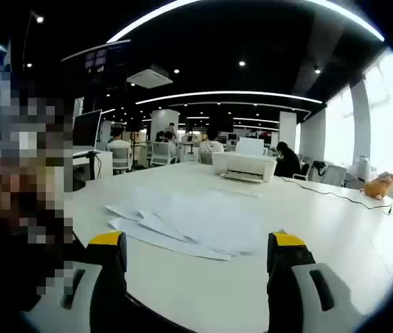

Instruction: Organize the stack of printing papers by aligning and flattening the scattered papers on the table

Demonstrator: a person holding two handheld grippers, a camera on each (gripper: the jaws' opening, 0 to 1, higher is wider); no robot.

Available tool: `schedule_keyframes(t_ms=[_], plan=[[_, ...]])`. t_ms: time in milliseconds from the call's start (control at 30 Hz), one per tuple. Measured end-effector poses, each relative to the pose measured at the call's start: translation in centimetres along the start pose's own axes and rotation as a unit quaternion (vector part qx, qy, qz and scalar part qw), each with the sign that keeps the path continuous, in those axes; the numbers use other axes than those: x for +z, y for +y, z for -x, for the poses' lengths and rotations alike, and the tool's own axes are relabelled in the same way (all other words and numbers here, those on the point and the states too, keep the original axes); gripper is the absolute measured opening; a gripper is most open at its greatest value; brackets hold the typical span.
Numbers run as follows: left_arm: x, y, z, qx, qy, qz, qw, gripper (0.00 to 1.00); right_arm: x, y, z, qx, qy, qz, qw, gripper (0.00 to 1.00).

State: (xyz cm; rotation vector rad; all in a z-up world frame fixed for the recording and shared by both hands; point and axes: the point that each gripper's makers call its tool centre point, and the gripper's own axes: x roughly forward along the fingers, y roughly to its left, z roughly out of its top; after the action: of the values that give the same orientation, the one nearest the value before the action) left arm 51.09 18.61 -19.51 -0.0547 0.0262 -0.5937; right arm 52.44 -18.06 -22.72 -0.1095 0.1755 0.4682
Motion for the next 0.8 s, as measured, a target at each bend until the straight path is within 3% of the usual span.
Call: schedule_keyframes(t_ms=[800], plan=[[0.4,-0.4,-0.2,-0.007,-0.004,0.001,1.0,0.97,-0.2,-1.5,-1.4,-0.006,0.004,-0.009,0.9999,0.78]])
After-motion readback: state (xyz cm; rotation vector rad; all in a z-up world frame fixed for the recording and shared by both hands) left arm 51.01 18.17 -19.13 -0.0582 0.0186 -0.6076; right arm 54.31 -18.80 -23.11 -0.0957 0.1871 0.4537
